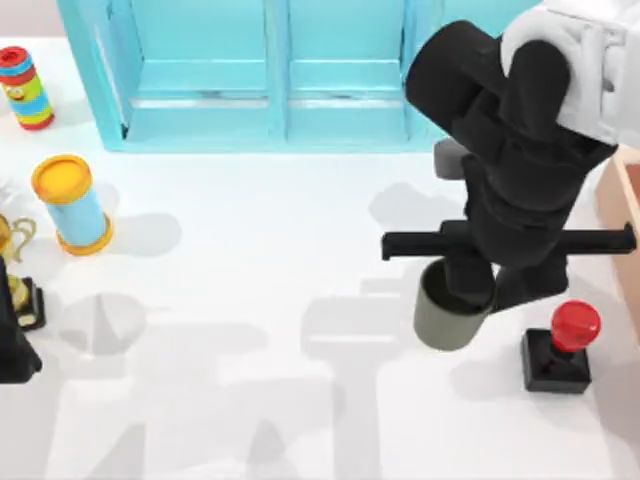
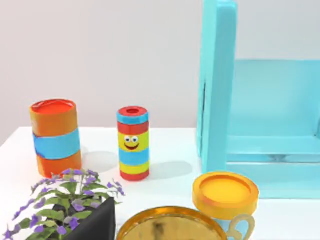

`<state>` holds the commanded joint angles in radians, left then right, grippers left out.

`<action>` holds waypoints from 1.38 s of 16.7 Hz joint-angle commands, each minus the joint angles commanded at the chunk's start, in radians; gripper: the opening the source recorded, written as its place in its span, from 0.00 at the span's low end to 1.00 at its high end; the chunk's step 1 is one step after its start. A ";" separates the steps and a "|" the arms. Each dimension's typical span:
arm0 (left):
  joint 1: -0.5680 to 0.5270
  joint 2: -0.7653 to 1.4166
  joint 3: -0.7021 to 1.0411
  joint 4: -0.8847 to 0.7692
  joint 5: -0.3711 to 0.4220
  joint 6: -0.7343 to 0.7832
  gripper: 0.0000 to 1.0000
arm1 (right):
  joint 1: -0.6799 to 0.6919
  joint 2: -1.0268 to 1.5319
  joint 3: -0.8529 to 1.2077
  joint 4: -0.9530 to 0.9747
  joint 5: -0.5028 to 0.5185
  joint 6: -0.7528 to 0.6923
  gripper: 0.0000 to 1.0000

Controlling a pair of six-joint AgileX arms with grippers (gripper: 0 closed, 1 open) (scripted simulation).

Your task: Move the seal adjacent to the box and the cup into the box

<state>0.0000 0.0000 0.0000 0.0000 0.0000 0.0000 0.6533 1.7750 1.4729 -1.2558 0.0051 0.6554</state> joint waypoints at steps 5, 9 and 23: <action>0.000 0.000 0.000 0.000 0.000 0.000 1.00 | -0.449 -0.107 -0.129 0.012 0.023 -0.453 0.00; 0.000 0.000 0.000 0.000 0.000 0.000 1.00 | -0.817 -0.214 -0.251 0.042 0.039 -0.816 0.00; 0.000 0.000 0.000 0.000 0.000 0.000 1.00 | -1.162 -0.334 -0.415 0.110 0.033 -1.158 0.00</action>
<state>0.0000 0.0000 0.0000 0.0000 0.0000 0.0000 -0.5092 1.4412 1.0578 -1.1454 0.0378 -0.5027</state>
